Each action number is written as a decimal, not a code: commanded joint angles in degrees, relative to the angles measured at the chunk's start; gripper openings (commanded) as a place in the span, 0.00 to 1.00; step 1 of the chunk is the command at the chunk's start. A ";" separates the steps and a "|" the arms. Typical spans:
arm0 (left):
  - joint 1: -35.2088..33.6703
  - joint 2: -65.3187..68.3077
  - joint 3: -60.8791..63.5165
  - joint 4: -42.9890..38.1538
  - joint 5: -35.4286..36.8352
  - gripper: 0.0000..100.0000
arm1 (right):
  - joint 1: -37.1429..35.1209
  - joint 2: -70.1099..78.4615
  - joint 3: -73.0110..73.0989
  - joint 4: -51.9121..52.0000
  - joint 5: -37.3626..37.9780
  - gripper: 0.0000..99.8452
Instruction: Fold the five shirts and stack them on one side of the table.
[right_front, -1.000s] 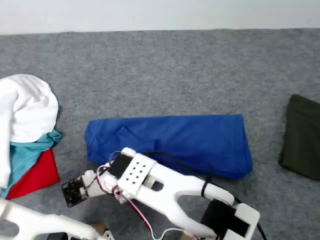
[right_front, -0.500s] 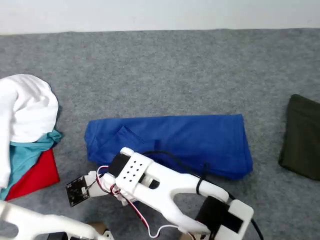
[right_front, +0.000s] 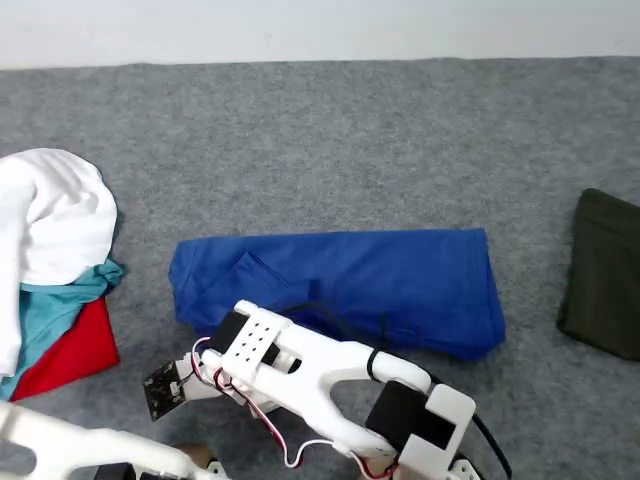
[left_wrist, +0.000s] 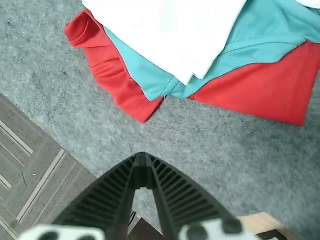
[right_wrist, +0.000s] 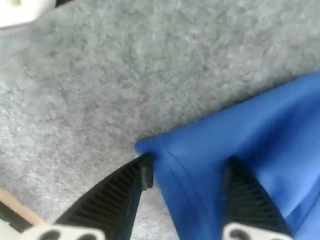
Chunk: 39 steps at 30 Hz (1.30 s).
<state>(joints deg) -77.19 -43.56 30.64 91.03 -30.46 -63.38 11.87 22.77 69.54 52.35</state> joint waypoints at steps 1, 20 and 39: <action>0.00 -0.62 -0.48 -1.23 -0.35 0.00 | -0.13 1.89 -1.14 -2.42 0.53 0.24; 0.00 -0.97 -0.92 -1.23 -0.35 0.00 | 1.80 -2.24 -14.51 8.92 -2.29 0.01; 0.00 -0.97 -0.75 -0.79 -0.35 0.00 | 15.25 -1.71 -16.79 -3.91 -2.99 0.01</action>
<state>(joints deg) -77.19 -43.56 30.64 91.03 -30.46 -50.02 14.07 8.35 68.66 50.42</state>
